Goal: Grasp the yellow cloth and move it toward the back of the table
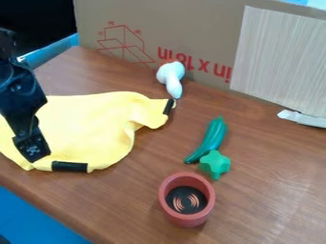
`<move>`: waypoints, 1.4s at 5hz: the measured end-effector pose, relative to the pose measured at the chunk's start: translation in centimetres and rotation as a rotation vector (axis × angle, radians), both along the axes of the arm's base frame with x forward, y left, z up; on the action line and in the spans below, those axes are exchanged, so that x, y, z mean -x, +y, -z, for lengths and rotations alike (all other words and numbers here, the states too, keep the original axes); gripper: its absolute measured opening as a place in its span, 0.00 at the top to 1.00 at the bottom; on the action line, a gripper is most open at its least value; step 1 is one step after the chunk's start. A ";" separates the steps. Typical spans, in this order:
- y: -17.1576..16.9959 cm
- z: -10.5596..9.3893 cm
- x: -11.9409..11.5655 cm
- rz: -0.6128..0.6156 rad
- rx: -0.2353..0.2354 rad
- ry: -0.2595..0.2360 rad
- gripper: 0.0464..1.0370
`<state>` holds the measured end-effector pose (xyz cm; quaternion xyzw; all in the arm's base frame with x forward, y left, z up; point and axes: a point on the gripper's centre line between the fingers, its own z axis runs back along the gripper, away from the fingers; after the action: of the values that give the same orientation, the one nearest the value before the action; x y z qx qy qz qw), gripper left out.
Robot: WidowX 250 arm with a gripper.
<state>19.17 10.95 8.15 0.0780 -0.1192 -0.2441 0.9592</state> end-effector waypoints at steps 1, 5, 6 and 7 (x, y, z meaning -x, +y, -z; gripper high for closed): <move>-0.1 0.4 0.2 -0.003 0.008 0.014 0.04; -1.8 3.6 -0.9 0.026 -0.076 0.025 0.04; -1.9 4.3 -1.2 0.030 -0.100 0.024 0.04; -2.2 5.2 -1.3 0.038 -0.114 0.032 0.04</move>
<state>20.49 8.74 2.93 0.1265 -0.0912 -0.2700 0.9501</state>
